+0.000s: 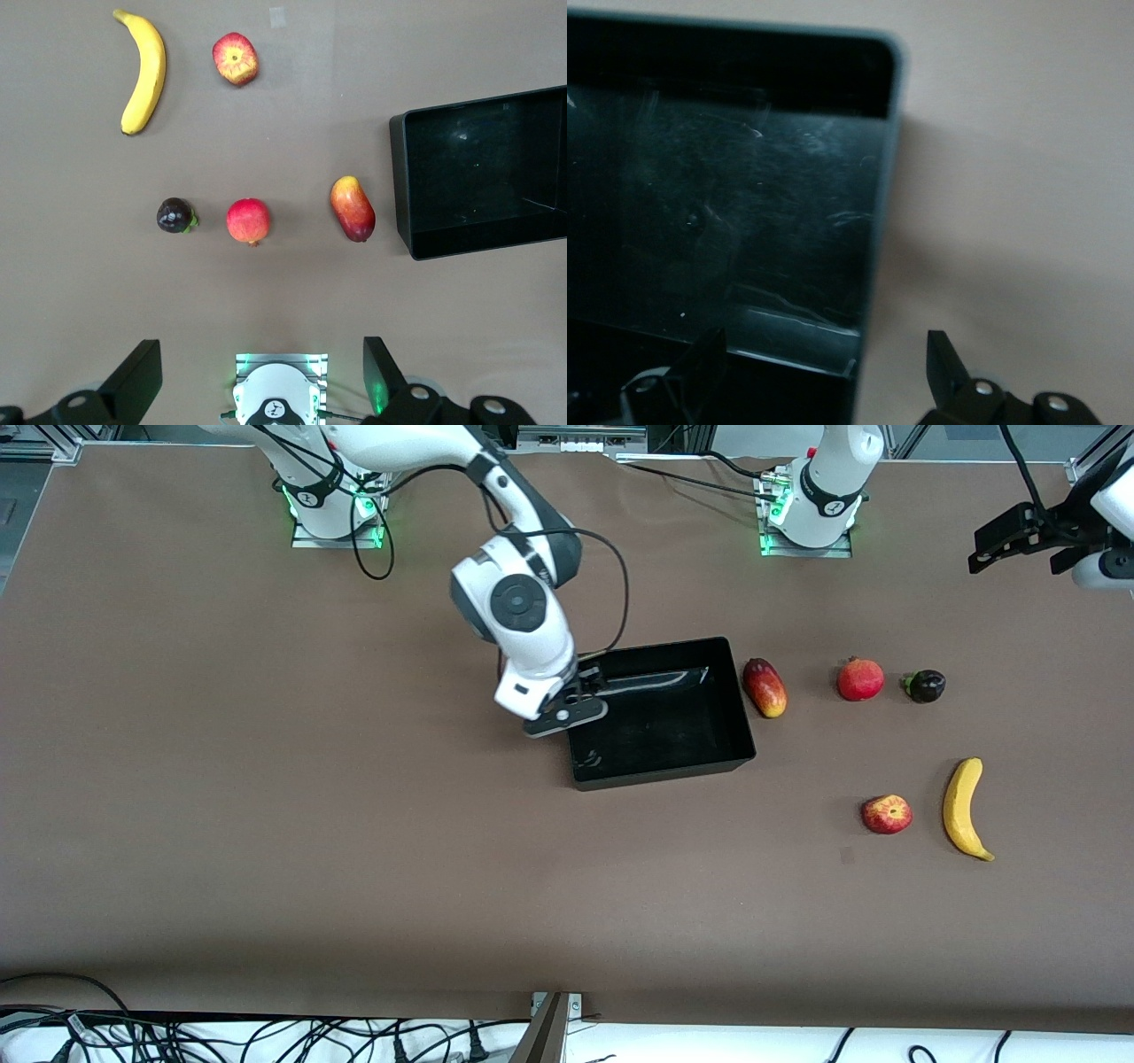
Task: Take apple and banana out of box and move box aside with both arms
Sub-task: 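Close the right gripper on the box rim, then drag the black box across the table toward the right arm's base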
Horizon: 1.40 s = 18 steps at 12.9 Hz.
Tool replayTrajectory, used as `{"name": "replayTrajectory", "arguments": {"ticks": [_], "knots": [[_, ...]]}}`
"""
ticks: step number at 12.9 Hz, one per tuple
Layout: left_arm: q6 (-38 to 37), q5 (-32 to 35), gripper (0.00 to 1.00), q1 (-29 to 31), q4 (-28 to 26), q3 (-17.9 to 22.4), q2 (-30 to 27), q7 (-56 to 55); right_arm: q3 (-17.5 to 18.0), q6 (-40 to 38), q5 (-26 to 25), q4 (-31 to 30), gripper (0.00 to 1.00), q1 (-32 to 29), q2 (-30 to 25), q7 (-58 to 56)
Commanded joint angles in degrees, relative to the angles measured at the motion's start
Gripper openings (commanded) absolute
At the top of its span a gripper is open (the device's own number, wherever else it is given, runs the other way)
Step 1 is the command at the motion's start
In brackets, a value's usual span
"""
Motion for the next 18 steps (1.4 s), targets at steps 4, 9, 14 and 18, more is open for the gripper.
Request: {"name": "replayTrajectory", "arguments": {"ticks": [4,9,14,18], "knots": [[-3.97,-1.12,1.0,3.33,4.92,-3.08,2.47,-0.94,-0.92,2.61,-6.48,1.73,0.87,1.83,5.11,2.24],[-4.95,-1.03,1.0,4.56,5.54,-3.69,3.26,-0.85,-1.09,3.06,-7.19,1.64,0.0,1.21,4.94,1.28],[-4.6,-1.03,1.0,7.2,5.63,-6.51,3.61,-0.85,-1.09,-1.32,-6.48,1.64,0.0,-3.08,1.96,0.84],[-3.55,-0.41,1.0,7.9,5.37,-6.33,3.61,-0.15,-1.09,-13.87,-4.92,1.46,0.0,-14.39,-6.37,-8.79]]}}
